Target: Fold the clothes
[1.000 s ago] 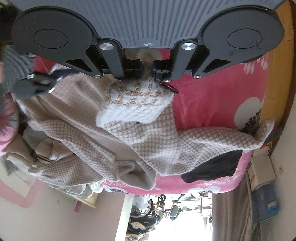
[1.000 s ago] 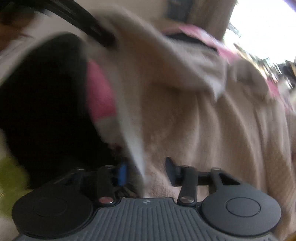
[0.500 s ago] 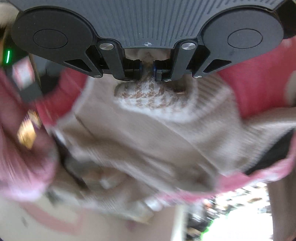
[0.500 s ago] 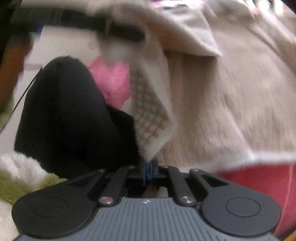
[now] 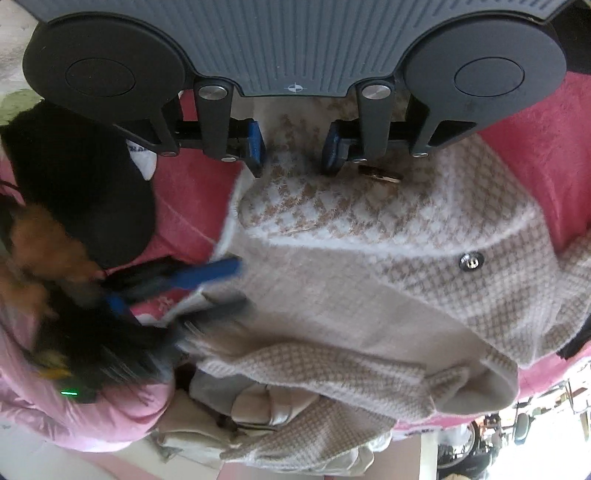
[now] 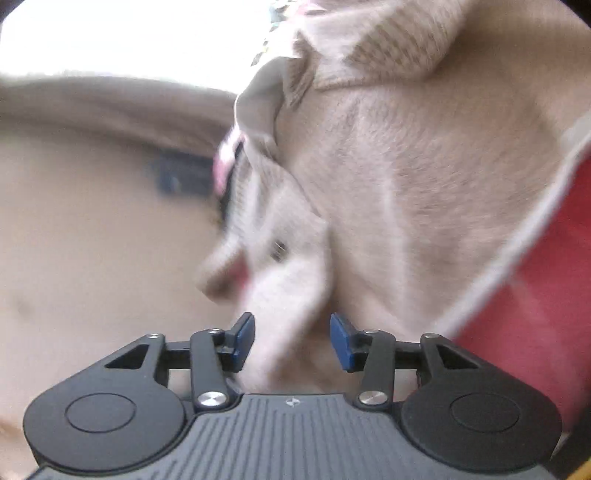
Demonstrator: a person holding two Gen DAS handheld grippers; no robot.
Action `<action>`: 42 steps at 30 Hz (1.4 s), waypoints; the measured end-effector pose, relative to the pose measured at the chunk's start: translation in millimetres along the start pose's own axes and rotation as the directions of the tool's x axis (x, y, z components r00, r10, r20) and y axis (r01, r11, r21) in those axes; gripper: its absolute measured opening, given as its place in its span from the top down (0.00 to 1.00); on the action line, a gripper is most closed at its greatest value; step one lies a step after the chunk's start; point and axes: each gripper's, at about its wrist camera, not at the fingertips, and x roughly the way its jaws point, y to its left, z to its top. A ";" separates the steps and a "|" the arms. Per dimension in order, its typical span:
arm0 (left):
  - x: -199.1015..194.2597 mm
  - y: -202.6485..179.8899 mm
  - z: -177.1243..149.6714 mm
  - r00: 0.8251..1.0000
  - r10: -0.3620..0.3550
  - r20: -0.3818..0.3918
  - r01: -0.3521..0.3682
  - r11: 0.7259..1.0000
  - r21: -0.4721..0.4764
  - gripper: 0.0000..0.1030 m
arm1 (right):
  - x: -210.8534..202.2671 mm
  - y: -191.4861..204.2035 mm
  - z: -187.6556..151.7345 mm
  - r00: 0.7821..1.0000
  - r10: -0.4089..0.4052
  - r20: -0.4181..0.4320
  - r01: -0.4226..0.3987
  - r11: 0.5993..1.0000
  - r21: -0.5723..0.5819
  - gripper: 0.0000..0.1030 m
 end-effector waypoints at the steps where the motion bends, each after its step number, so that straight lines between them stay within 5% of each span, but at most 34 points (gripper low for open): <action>1: 1.3 -0.1 0.3 1.000 0.007 0.001 -0.007 1.000 0.001 0.68 | 9.7 -6.2 9.1 0.999 0.031 -0.008 -0.030 0.998 0.057 0.50; 4: 6.0 -1.6 -0.4 1.000 0.025 -0.009 -0.025 1.000 0.016 0.68 | 45.3 -18.2 27.3 0.995 0.077 -0.067 -0.063 0.980 0.189 0.47; 9: 16.5 -10.5 -11.9 0.996 0.066 -0.066 -0.059 0.994 0.094 0.64 | 92.8 -24.0 31.6 0.977 0.091 -0.191 -0.045 0.972 0.230 0.49; 11: 20.4 -15.5 -18.9 0.992 0.096 -0.085 -0.083 0.987 0.139 0.63 | 99.2 -25.6 29.2 0.975 0.091 -0.203 -0.044 0.973 0.226 0.59; 12: 21.9 -17.3 -21.2 0.990 0.111 -0.091 -0.096 0.983 0.157 0.63 | 98.6 -25.5 27.4 0.976 0.094 -0.197 -0.050 0.975 0.216 0.72; 15: 22.1 -21.3 -25.1 0.986 0.141 -0.090 -0.121 0.973 0.198 0.63 | 87.5 -19.4 30.4 0.989 0.071 -0.128 -0.054 0.990 0.132 0.92; 20: 22.0 -19.8 -28.4 0.981 0.169 -0.098 -0.145 0.966 0.213 0.60 | 60.9 8.6 47.5 0.998 -0.046 0.037 0.050 0.993 -0.105 0.93; 26: 38.1 -20.4 -24.6 0.969 0.215 -0.121 -0.187 0.960 0.208 0.60 | 50.2 43.5 50.7 0.988 -0.121 0.092 0.145 0.935 -0.323 0.93; 29: 48.1 -19.2 -20.2 0.965 0.231 -0.122 -0.205 0.959 0.195 0.59 | 50.0 60.5 48.6 0.968 -0.215 0.126 0.250 0.841 -0.480 0.93; 33: 59.1 -16.3 -15.4 0.960 0.245 -0.138 -0.221 0.961 0.169 0.59 | 68.3 77.1 36.2 0.871 -0.407 0.275 0.471 0.534 -0.703 0.93; 35: 64.4 -17.6 -14.7 0.958 0.246 -0.147 -0.222 0.961 0.163 0.58 | 87.7 72.3 35.6 0.842 -0.461 0.281 0.499 0.465 -0.731 0.92; 38: 71.0 -22.2 -15.5 0.951 0.267 -0.153 -0.239 0.954 0.180 0.54 | 98.7 58.7 41.1 0.849 -0.463 0.255 0.489 0.504 -0.712 0.90; 42: 74.8 -28.6 -14.2 0.944 0.290 -0.159 -0.262 0.949 0.174 0.49 | 81.6 28.4 60.9 0.921 -0.343 0.184 0.386 0.743 -0.546 0.76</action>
